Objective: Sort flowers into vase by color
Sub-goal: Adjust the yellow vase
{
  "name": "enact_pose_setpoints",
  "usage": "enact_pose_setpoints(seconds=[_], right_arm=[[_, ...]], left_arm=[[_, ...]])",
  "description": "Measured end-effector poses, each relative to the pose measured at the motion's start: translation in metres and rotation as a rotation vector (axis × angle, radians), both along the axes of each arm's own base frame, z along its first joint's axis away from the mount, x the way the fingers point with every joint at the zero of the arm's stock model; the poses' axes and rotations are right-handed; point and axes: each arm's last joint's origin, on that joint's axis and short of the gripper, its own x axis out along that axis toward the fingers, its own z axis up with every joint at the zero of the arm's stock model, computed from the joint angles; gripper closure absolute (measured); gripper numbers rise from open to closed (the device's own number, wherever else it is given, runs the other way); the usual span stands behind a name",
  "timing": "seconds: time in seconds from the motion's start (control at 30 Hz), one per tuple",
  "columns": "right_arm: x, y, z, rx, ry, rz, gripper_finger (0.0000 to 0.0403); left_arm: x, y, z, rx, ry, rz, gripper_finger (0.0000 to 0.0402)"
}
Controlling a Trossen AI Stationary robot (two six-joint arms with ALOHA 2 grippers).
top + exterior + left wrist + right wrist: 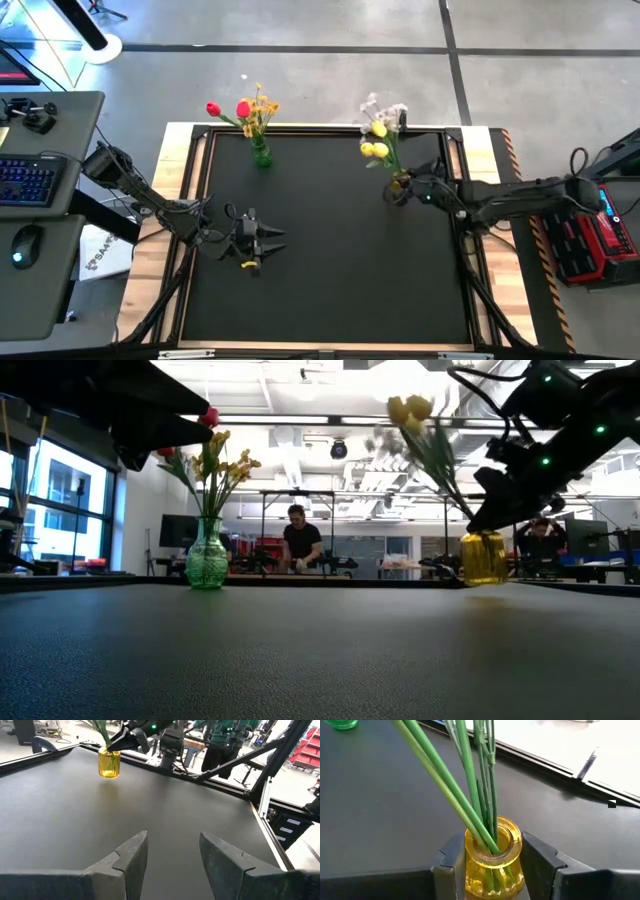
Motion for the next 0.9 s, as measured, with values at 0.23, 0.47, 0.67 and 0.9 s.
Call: enact_pose_setpoints(seconds=[0.23, 0.47, 0.67, 0.9], right_arm=[[0.003, -0.009, -0.004, 0.013, 0.036, 0.019, 0.0277], [0.008, -0.008, -0.008, 0.065, 0.029, 0.071, 0.0270], [0.010, -0.008, -0.011, 0.088, 0.032, 0.056, 0.0250], [0.010, -0.007, -0.012, 0.106, 0.036, 0.061, 0.0211]], left_arm=[[0.000, 0.000, 0.000, 0.001, 0.002, 0.000, 0.0234], [0.000, 0.000, 0.000, 0.000, 0.005, -0.010, 0.0234], [0.000, 0.000, 0.000, 0.001, 0.006, -0.010, 0.0234], [0.000, 0.000, 0.000, 0.000, 0.006, -0.010, 0.0234]])
